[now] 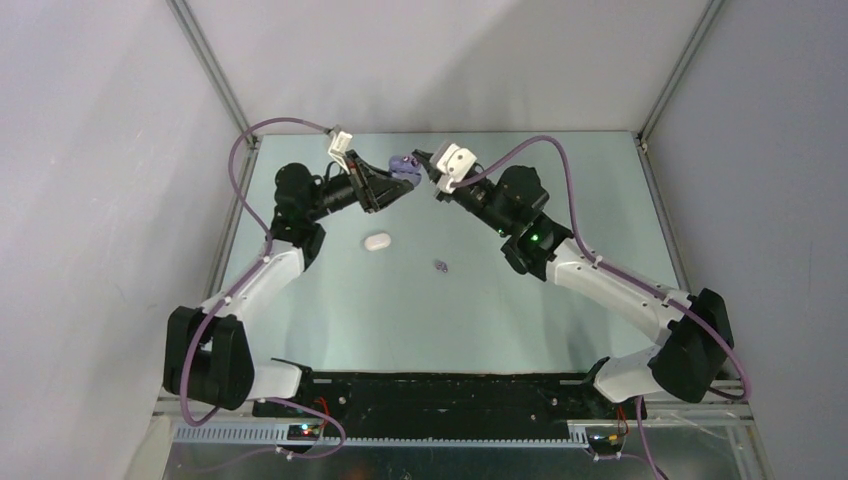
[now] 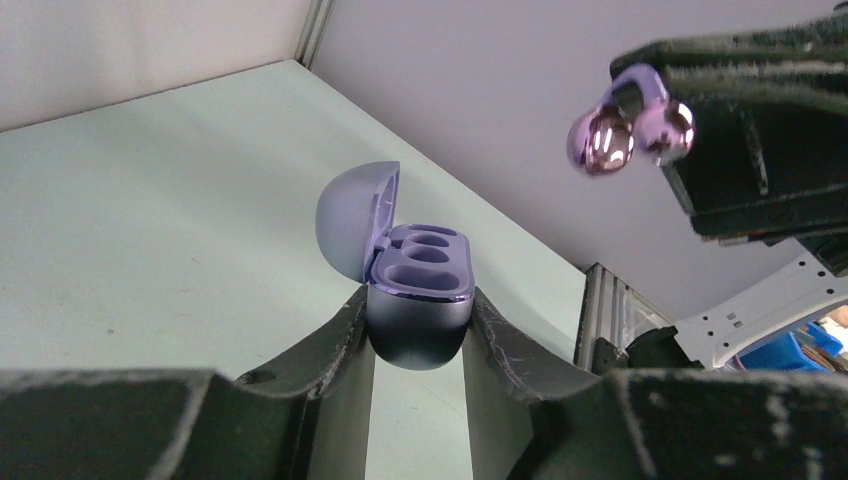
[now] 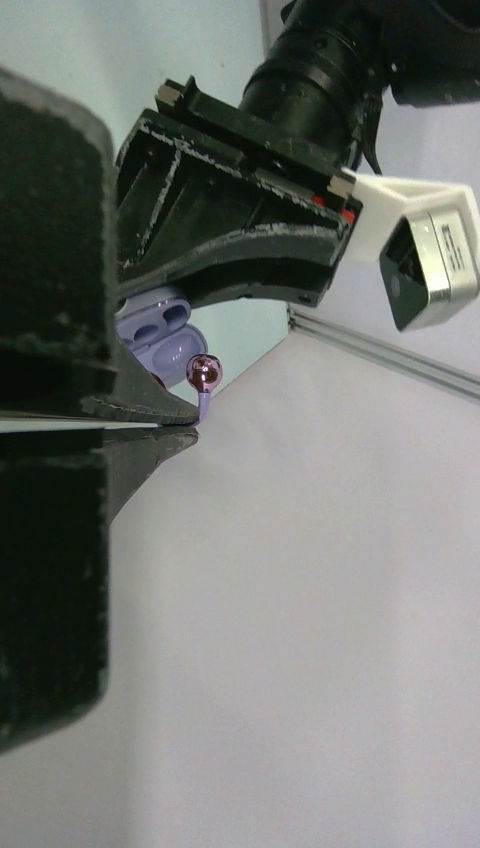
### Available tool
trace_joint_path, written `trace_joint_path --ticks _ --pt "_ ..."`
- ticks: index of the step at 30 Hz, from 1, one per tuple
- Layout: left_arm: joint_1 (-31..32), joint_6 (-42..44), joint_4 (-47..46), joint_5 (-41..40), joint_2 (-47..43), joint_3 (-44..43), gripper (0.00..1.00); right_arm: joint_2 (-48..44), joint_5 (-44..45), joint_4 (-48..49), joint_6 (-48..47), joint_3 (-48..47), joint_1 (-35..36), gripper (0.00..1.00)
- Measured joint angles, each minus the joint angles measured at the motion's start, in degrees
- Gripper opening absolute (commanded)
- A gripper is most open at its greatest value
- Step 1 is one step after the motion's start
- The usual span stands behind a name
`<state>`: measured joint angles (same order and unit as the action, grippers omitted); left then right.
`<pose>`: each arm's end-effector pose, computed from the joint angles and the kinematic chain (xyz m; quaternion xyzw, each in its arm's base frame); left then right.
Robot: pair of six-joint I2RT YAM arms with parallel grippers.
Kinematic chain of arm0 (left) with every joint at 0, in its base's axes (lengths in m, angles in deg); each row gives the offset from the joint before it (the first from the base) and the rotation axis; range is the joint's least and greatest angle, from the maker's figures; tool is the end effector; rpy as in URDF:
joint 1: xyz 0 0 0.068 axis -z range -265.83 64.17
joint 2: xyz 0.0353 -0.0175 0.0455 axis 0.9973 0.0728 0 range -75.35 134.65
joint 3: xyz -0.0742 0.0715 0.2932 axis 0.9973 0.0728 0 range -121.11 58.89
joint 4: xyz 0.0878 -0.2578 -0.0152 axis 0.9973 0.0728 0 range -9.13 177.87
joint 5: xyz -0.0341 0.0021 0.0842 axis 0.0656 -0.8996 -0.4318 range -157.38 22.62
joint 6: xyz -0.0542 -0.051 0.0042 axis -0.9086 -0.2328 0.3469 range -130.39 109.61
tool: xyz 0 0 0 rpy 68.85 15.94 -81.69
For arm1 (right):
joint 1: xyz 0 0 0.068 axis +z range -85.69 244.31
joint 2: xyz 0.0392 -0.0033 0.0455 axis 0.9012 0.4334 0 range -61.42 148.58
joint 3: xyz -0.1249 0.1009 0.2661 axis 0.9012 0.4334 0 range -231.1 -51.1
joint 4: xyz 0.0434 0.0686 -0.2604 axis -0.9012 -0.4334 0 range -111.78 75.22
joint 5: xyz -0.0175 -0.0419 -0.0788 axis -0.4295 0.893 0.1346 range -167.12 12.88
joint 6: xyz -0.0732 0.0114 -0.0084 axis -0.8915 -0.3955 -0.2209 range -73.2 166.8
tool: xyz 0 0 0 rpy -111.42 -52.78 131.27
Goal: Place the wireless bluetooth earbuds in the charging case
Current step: Insert the right earbud into the right side groove of the charging case.
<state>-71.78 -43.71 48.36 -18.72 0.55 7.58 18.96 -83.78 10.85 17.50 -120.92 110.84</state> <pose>0.2981 -0.1229 0.3710 0.2062 0.6418 -0.5238 0.5207 0.2455 0.2694 0.4596 -0.4095 0.4507 0.1536 0.7782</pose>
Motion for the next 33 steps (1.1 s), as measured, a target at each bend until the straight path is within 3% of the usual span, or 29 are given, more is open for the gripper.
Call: trace_joint_path --ticks 18,33 --pt "0.1 -0.5 -4.2 -0.5 -5.9 1.8 0.0 1.7 3.9 2.5 -10.2 1.2 3.8 0.0" --pt "0.1 -0.2 -6.0 -1.8 -5.9 1.9 0.0 1.9 4.3 2.0 -11.9 1.2 3.9 0.0"
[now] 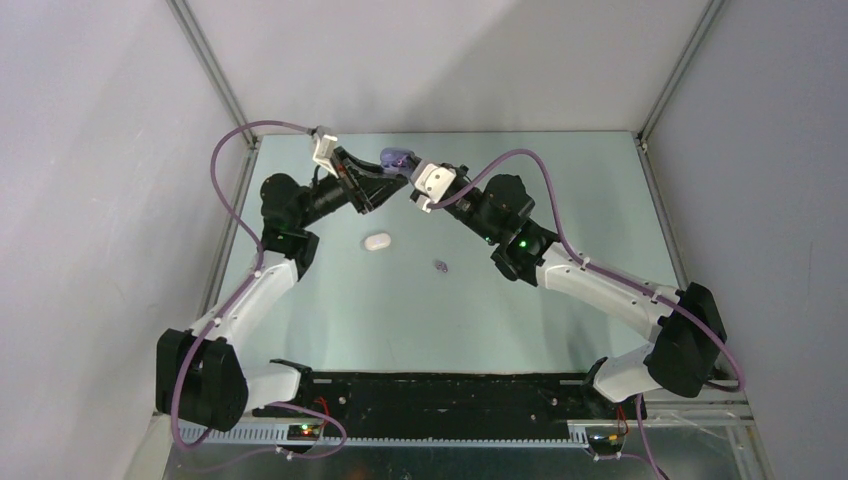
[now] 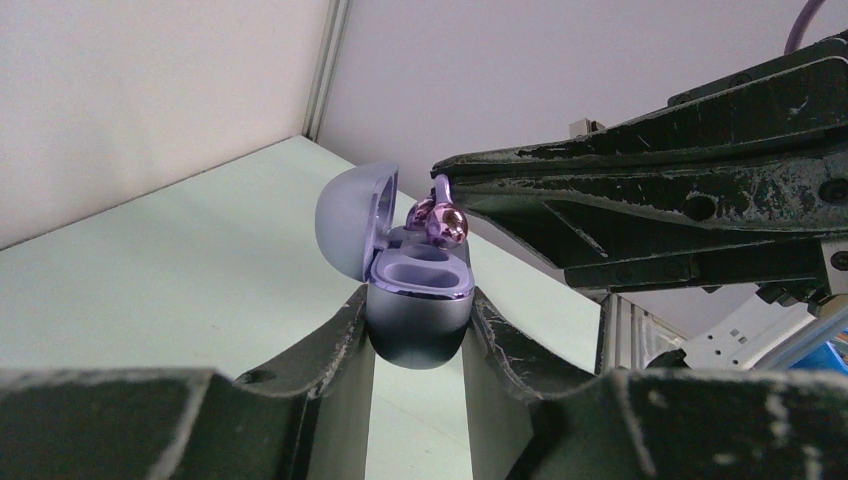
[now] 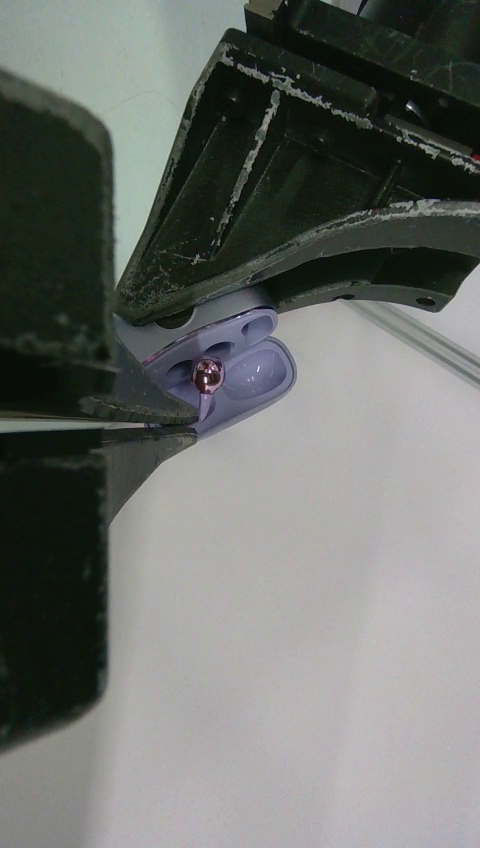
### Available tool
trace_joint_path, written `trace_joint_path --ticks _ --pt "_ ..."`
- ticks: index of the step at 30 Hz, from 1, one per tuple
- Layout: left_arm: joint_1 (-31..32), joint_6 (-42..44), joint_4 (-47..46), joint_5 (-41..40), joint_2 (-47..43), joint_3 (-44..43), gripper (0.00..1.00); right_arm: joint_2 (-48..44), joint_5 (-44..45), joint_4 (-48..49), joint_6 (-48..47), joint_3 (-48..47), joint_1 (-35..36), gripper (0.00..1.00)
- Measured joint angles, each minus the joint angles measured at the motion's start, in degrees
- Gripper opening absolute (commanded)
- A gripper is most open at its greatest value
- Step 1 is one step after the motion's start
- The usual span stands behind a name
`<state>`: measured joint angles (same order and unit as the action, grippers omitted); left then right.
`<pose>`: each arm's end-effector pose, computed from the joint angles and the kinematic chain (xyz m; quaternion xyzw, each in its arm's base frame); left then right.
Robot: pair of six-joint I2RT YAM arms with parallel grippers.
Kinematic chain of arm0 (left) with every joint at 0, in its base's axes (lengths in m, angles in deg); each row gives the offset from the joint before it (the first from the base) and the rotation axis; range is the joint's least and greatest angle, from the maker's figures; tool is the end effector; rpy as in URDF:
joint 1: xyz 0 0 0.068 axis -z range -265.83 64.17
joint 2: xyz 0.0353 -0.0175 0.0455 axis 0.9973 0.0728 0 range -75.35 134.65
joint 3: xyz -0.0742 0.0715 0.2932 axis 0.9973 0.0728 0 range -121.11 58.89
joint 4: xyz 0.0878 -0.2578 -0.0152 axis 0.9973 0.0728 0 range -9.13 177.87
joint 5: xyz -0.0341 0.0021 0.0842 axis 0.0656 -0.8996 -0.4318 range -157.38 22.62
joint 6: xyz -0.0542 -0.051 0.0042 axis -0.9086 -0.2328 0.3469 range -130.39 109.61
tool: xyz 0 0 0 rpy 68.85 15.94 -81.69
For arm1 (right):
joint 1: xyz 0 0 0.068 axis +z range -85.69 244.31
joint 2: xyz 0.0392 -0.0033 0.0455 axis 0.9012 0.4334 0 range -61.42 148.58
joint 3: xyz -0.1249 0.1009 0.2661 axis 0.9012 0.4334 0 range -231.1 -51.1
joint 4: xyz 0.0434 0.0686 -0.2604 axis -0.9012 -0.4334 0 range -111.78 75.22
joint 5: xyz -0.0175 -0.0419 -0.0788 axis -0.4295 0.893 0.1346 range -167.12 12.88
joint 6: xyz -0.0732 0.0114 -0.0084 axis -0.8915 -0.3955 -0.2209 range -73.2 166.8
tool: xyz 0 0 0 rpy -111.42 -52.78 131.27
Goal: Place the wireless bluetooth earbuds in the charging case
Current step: Insert the right earbud into the right side groove of the charging case.
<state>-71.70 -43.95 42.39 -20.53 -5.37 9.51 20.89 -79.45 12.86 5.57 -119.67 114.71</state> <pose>0.2692 -0.1147 0.3999 0.2256 0.5866 -0.5139 0.5839 0.2376 0.2912 0.4439 -0.4530 0.4180 0.0754 0.7838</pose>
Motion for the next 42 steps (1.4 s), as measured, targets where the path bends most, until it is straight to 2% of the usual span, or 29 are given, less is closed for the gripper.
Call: trace_joint_path --ticks 42 --pt "0.0 0.6 1.5 -1.8 0.1 0.0 0.0 2.1 3.9 -1.8 -2.1 -1.4 0.5 0.0"
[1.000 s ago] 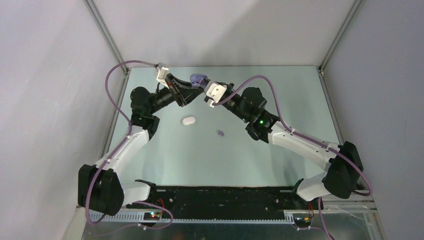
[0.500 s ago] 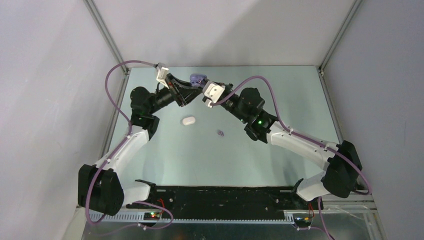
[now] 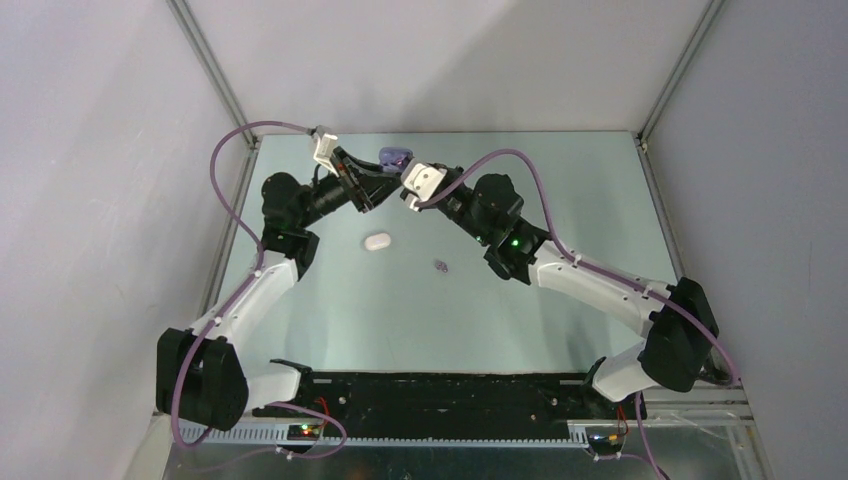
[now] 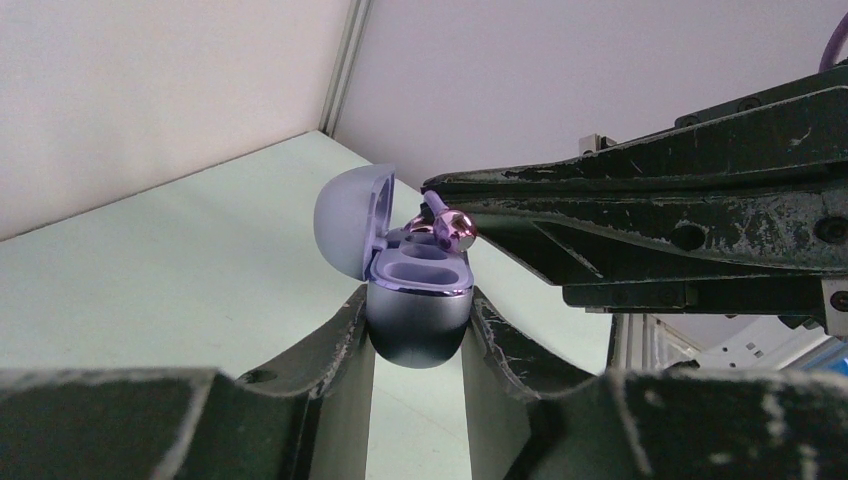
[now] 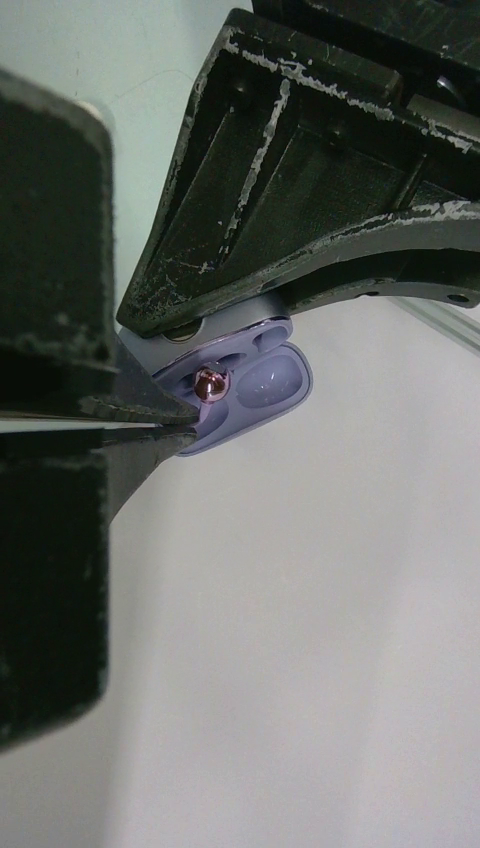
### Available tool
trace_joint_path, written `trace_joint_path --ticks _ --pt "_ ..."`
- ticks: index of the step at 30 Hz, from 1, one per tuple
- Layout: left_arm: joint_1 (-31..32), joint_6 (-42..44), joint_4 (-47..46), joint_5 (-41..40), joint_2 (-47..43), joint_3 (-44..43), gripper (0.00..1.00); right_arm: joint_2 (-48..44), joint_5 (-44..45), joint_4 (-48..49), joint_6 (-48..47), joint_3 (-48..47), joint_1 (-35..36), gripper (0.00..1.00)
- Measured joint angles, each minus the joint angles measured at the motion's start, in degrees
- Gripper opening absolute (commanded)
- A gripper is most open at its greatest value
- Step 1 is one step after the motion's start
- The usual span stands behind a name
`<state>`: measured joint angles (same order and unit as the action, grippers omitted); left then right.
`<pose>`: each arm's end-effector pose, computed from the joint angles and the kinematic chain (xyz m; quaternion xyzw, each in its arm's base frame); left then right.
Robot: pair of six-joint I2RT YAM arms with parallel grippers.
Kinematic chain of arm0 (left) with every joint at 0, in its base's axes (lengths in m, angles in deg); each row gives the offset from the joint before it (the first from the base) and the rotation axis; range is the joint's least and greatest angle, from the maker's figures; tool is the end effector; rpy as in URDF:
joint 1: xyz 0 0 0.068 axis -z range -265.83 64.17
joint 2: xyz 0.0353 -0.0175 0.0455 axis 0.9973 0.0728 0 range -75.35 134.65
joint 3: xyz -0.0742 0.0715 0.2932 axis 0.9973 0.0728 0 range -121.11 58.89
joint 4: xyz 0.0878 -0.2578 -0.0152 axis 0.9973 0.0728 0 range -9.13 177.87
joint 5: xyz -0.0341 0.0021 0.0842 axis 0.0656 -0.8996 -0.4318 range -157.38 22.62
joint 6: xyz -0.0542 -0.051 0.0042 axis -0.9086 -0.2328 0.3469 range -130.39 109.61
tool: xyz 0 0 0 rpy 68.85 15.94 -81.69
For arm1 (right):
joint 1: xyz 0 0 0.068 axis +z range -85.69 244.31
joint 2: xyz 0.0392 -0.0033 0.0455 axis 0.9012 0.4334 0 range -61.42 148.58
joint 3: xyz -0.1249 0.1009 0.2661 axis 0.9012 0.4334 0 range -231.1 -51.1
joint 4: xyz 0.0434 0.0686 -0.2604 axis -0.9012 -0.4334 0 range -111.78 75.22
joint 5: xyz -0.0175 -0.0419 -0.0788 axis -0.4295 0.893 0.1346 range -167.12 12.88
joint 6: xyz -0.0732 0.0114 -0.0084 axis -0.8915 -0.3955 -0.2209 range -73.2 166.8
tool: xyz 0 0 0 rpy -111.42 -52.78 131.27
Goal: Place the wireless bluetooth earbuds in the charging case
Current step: Insert the right earbud into the right side groove of the charging case.
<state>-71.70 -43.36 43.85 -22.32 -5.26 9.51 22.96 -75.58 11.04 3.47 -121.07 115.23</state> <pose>0.2722 -0.1141 0.3969 0.2118 0.5966 -0.5060 0.5858 0.2459 0.3001 0.4363 -0.4570 0.4385 0.0427 0.7727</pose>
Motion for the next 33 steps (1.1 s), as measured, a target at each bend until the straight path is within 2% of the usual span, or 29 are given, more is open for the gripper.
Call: trace_joint_path --ticks 3,6,10,18,22,33 --pt "0.0 0.0 0.2 -0.2 0.1 0.0 0.0 0.3 0.5 0.0 0.8 -0.2 0.0 0.03" --pt "0.0 0.0 0.2 -0.3 0.2 0.0 0.0 0.4 0.7 0.0 1.6 -0.2 -0.1 0.2" --pt "0.0 0.0 0.3 0.0 0.7 0.0 0.0 0.5 0.4 -0.2 2.4 -0.4 -0.7 0.31" --pt "0.0 0.0 0.2 0.2 1.4 0.0 0.0 0.5 -0.8 -1.9 3.9 -0.9 -1.8 0.34" --pt "0.0 0.0 0.3 0.3 1.6 0.0 0.0 0.4 -2.8 -3.3 4.3 -1.2 -2.5 0.38" --pt "-0.2 0.0 0.2 1.8 1.9 0.0 0.0 -2.3 -9.9 -11.5 5.3 -2.3 -5.0 0.47"
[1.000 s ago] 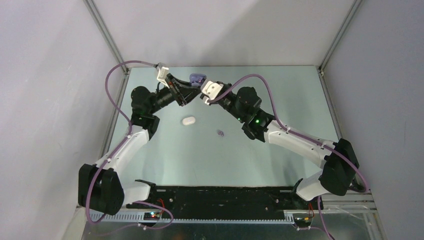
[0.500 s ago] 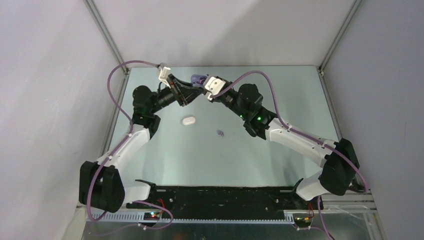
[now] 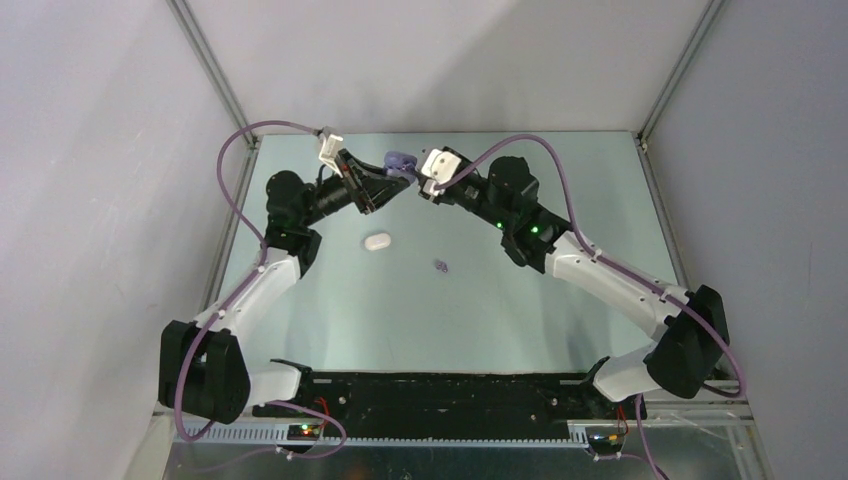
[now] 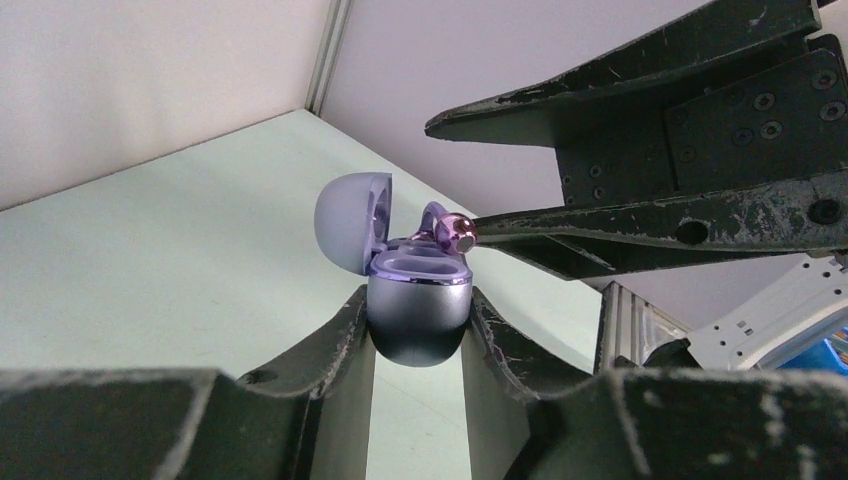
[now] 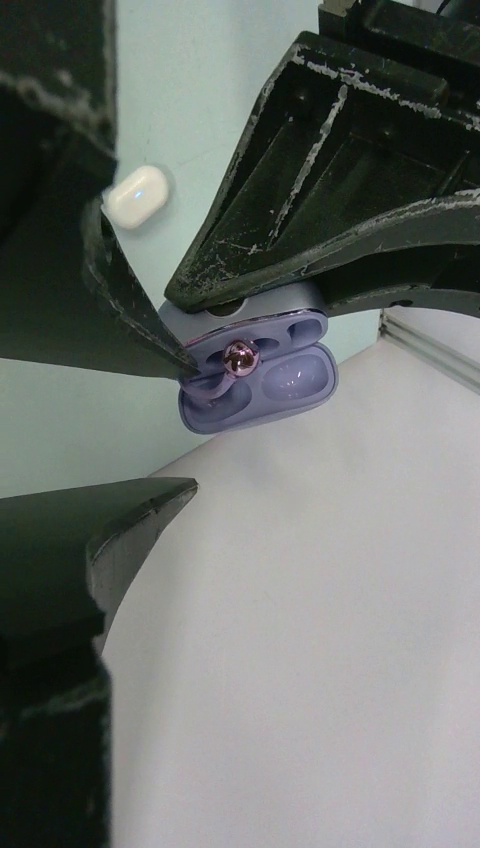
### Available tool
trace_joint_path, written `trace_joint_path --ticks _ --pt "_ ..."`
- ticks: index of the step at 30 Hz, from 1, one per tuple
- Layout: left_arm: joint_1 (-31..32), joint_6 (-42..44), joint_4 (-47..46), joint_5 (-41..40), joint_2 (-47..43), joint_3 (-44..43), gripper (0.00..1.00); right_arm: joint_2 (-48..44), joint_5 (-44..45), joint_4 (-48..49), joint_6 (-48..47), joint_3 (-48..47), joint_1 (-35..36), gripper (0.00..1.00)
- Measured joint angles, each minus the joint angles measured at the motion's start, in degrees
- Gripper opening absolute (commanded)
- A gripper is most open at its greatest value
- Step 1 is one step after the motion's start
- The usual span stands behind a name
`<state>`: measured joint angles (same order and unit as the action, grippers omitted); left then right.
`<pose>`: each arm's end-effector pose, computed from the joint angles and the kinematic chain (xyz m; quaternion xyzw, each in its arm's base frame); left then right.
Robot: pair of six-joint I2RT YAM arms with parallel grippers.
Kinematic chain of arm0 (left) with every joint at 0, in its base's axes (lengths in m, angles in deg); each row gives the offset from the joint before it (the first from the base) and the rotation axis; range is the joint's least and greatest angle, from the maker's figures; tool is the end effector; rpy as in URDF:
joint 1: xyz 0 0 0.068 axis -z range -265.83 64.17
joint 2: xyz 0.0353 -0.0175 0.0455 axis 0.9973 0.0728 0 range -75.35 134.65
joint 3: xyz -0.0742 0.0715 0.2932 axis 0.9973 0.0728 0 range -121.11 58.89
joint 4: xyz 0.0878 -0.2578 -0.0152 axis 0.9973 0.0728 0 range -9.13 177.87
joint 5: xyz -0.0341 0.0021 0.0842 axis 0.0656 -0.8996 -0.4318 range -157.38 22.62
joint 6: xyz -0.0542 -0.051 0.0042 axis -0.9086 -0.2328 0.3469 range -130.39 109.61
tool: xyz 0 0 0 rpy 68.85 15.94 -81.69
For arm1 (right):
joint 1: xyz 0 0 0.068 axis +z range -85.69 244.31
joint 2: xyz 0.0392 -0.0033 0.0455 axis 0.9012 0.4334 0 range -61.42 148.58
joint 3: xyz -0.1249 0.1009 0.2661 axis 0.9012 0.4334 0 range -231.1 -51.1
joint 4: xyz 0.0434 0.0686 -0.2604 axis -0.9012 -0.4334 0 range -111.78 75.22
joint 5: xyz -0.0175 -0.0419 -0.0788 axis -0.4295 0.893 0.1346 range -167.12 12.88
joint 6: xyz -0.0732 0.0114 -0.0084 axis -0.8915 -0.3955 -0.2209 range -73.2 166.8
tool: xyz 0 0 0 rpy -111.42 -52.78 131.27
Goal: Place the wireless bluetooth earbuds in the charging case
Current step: Insert the right earbud into the right side groove of the charging case, then adjust the right earbud in the right side groove of the charging case.
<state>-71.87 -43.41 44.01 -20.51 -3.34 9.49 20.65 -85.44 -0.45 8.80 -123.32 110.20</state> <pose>0.2800 -0.1166 0.3871 0.2163 0.6075 -0.5126 0.5669 0.2560 0.2770 0.4395 -0.4922 0.4680 0.0995 0.7272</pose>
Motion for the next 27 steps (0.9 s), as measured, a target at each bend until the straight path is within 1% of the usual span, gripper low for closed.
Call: trace_joint_path --ticks 4,6,7,9,10,11,12,16,21,26,27 --pt "-0.1 0.0 -0.2 0.5 0.0 0.0 0.0 -0.2 -1.7 -3.0 0.5 -1.1 -0.7 0.53" --pt "-0.1 0.0 -0.3 1.1 0.0 0.0 0.0 -0.3 -2.5 -5.0 1.1 -1.9 -1.0 0.61" --pt "-0.2 0.1 -0.3 1.6 0.0 0.0 0.0 -0.5 -3.0 -6.7 1.7 -2.5 -1.2 0.68" --pt "-0.3 0.7 -0.6 1.9 0.0 0.0 0.0 -1.0 -4.3 -10.1 4.6 -3.7 -2.2 0.74" --pt "-0.3 1.2 -1.3 2.2 0.0 0.0 0.0 -1.4 -5.4 -12.9 7.9 -4.8 -3.2 0.75" --pt "-0.3 1.8 -2.0 2.8 0.0 0.0 0.0 -1.4 -6.3 -15.3 10.8 -6.1 -4.0 0.79" --pt "-0.4 2.4 -2.7 3.3 0.0 0.0 0.0 -1.4 -7.3 -18.0 14.5 -7.9 -4.8 0.85" --pt "-0.5 3.6 -4.5 4.9 0.0 0.0 0.0 0.1 -11.3 -24.3 28.2 -15.2 -8.4 0.98" --pt "-0.5 4.9 -5.9 6.7 0.1 0.0 0.0 3.2 -17.6 -27.4 38.6 -19.9 -10.4 0.99" --pt "-0.5 6.7 -6.7 9.1 0.1 0.0 0.0 11.0 -25.8 -33.0 43.6 -27.4 -12.0 0.99" --pt "-0.5 7.1 -6.8 9.3 0.1 0.0 0.0 12.5 -27.2 -33.9 44.4 -28.5 -12.5 0.98"
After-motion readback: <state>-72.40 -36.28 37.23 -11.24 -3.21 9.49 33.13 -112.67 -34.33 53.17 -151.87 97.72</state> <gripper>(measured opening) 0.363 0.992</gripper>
